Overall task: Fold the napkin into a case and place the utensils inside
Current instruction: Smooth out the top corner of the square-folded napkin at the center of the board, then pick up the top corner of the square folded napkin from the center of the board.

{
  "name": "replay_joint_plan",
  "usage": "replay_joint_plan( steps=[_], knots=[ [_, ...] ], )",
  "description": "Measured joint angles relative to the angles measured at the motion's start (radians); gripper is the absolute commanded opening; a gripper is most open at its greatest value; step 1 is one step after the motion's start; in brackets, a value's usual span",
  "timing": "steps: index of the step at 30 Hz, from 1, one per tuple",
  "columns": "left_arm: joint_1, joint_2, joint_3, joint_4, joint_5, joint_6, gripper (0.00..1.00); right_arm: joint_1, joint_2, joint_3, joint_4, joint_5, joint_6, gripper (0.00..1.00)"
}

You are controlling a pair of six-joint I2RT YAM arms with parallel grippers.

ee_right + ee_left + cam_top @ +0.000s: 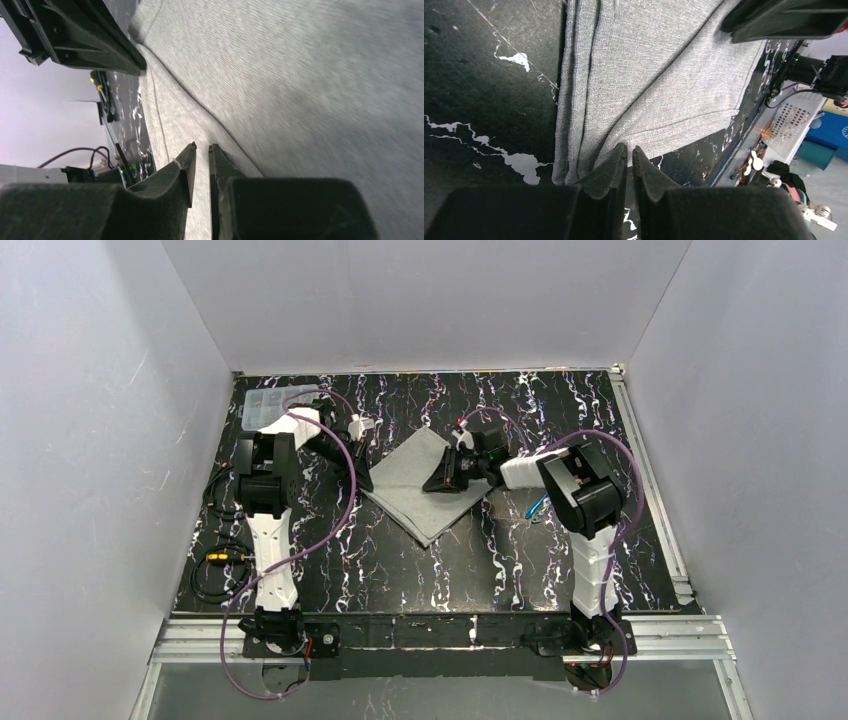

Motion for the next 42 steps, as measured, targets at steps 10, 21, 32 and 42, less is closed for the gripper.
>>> replay_joint_plan(
  steps=[10,21,32,42],
  knots=[
    [0.000,-0.011,-0.028,0.009,-0.029,0.024,0.07,-0.146,-0.112,-0.031,-0.201,-0.046,-0.117,0.27],
    [0.000,-0.028,-0.054,0.033,-0.038,0.034,0.07,-0.276,-0.130,-0.108,-0.260,-0.083,-0.192,0.21],
    [0.000,-0.094,-0.079,0.032,-0.063,0.028,0.16,-0.188,-0.142,0.118,-0.503,0.079,-0.337,0.63],
    [0.120,-0.352,0.126,-0.010,-0.108,-0.019,0.57,0.373,-0.469,0.158,-0.704,0.608,-0.597,0.92]
  ],
)
